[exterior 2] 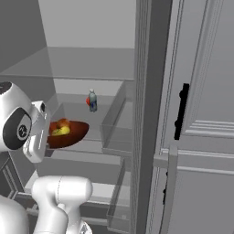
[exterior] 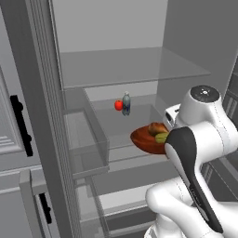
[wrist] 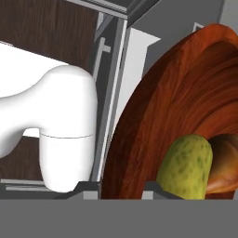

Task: Pick the chicken drumstick and cucumber from their plates and place them in the bowl. Then put the bowl in the fridge.

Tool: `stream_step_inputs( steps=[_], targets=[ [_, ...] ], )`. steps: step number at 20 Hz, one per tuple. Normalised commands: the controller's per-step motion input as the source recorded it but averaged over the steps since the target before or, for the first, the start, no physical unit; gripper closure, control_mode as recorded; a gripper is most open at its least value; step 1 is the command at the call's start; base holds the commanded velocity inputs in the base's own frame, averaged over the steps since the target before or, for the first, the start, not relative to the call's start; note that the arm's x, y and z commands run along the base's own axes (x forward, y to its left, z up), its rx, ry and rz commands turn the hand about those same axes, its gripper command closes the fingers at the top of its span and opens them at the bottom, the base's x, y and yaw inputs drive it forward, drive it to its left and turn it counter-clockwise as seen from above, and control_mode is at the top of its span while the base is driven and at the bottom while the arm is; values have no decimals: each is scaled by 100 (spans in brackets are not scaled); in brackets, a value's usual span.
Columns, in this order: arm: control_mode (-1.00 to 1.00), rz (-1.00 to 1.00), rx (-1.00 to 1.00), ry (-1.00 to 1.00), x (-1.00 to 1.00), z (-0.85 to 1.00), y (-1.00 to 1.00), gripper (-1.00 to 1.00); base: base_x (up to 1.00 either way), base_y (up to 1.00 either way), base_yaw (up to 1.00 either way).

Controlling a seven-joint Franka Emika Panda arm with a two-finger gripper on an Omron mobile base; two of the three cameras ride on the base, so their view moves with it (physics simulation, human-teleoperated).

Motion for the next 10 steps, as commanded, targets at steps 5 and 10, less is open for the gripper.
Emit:
stream_step_inputs(
  steps=[5, 10],
  targets=[
    [-100, 0, 0, -3, 2, -11, 0, 100, 3, 0, 0],
    [-100, 0, 0, -14, 1, -34, 6, 100, 0, 0, 0]
  ],
)
